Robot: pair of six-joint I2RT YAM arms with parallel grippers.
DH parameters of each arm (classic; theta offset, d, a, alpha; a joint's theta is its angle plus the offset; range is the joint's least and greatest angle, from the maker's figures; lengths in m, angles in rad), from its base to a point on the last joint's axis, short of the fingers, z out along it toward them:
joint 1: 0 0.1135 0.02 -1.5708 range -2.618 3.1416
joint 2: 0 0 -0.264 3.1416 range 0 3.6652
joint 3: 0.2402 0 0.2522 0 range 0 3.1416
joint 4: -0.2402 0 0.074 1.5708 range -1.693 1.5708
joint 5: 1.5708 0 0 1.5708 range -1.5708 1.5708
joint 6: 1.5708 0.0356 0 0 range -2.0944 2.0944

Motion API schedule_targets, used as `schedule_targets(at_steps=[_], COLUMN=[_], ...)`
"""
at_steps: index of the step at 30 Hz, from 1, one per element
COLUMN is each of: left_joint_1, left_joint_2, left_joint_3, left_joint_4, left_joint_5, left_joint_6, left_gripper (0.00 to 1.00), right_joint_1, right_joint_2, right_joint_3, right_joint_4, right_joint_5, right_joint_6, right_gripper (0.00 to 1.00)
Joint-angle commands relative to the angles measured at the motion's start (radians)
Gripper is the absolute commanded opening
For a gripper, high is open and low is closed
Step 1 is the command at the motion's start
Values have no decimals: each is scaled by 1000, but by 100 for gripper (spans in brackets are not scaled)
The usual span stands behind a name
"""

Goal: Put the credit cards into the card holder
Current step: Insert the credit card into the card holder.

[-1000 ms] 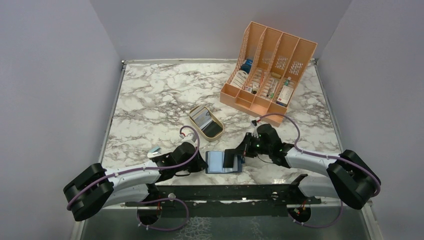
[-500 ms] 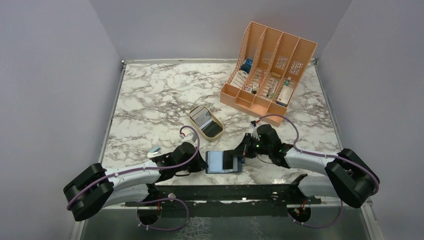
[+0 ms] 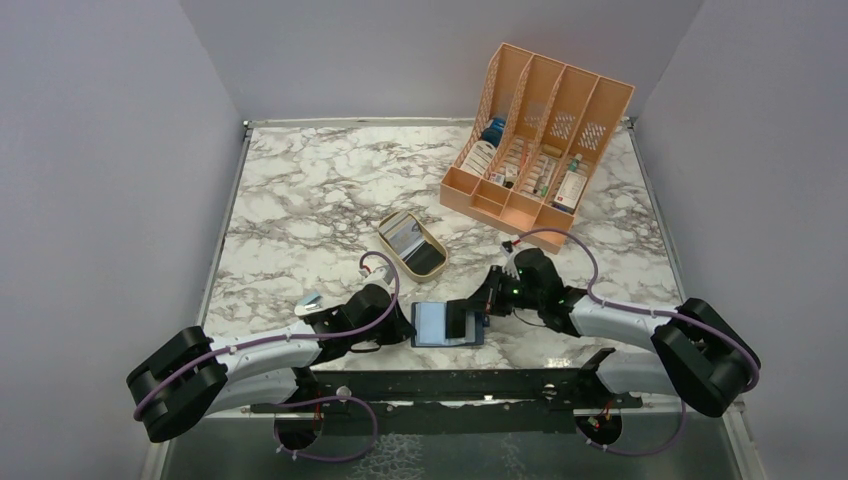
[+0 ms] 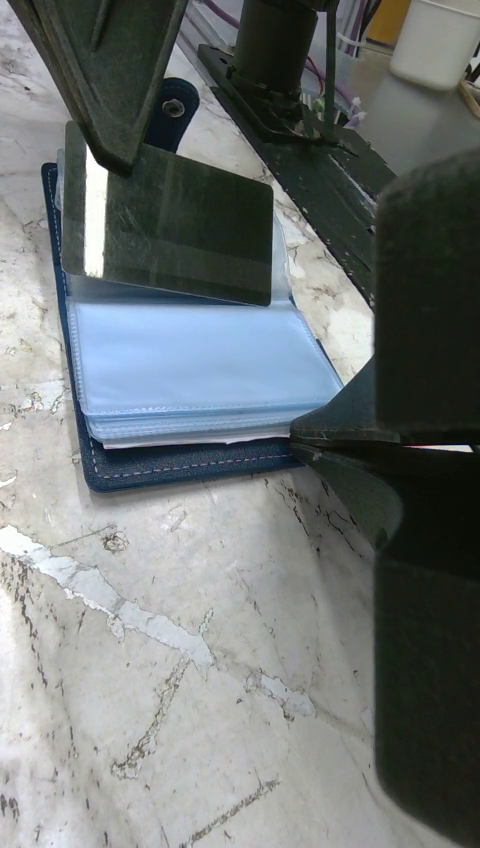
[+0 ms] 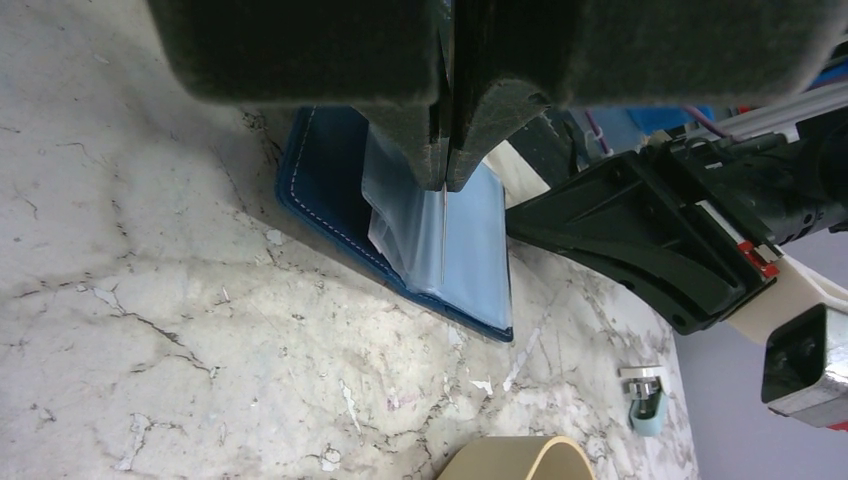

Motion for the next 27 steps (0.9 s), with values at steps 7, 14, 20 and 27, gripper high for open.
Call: schedule_targets(at_steps=[7, 14, 20, 27], left_joint_1=[4, 4, 4, 3], left_joint_2=[-16, -21, -15, 1], left_joint_3=[-4, -6, -5, 5], left_joint_4=[-13, -12, -6, -1], left_joint_5=[9, 11, 13, 23], left_joint_6=[4, 1, 3, 8], left_gripper=[3, 3, 3, 3], right_joint_1=[-5, -5, -6, -5], right_joint_2=[-46, -15, 42, 71], right_joint_3=[-6, -26, -38, -52], right_joint_4=[20, 58, 101, 123], right_joint_5=[-10, 12, 1, -10], right_joint_6=[13, 11, 11, 6], right_gripper=[1, 1, 1, 1])
